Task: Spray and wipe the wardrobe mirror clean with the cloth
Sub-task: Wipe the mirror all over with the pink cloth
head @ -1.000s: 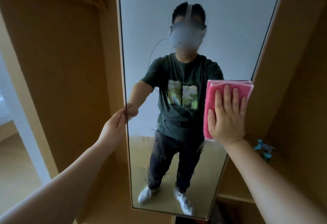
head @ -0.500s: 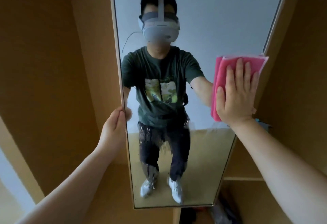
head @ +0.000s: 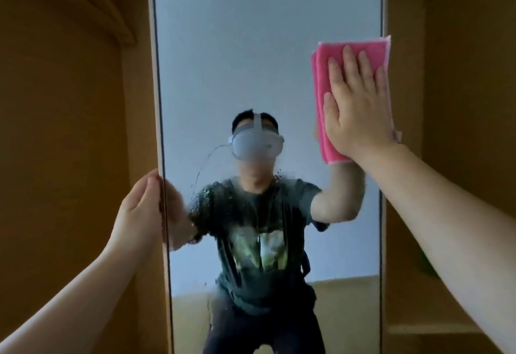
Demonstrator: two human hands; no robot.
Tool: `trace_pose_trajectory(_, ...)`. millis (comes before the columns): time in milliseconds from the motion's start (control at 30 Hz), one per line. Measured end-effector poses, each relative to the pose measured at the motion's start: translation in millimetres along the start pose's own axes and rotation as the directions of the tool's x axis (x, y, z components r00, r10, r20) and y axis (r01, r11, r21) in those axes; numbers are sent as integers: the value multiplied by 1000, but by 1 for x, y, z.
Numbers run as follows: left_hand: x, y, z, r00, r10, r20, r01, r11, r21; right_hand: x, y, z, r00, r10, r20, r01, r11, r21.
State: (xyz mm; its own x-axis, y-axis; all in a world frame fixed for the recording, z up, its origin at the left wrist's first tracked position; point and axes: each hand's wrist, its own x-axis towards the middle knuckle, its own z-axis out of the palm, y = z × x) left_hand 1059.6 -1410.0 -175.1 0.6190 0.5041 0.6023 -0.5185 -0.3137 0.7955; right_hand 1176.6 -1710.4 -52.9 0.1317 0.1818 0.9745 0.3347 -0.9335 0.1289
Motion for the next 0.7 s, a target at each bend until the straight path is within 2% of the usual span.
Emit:
trace_pose_trajectory(167,-16,-13,12,998,45,-37,-46,998,-37,-2,3,-1,1000,-24,13,25,1000,-12)
trace_pose_trajectory(333,-34,-32,17,988,25,-152,-46,990,-132,-9,3,0,1000,-25,19,25,999,-24)
trace_pose_trajectory(433,-39,-48,14,987,-20,-157,-12,980,-200,-15,3,1,999,-27,40,29,999,-36)
trace_pose_trajectory(600,-38,-64,22,985,57,-160,-71,994,-83,-32,4,2,998,-47,52,50,997,-65)
trace_pose_trajectory(700,-41,-63,29,975,90,-204,-106,992,-69,-45,5,6,996,-66,58,71,994,-80)
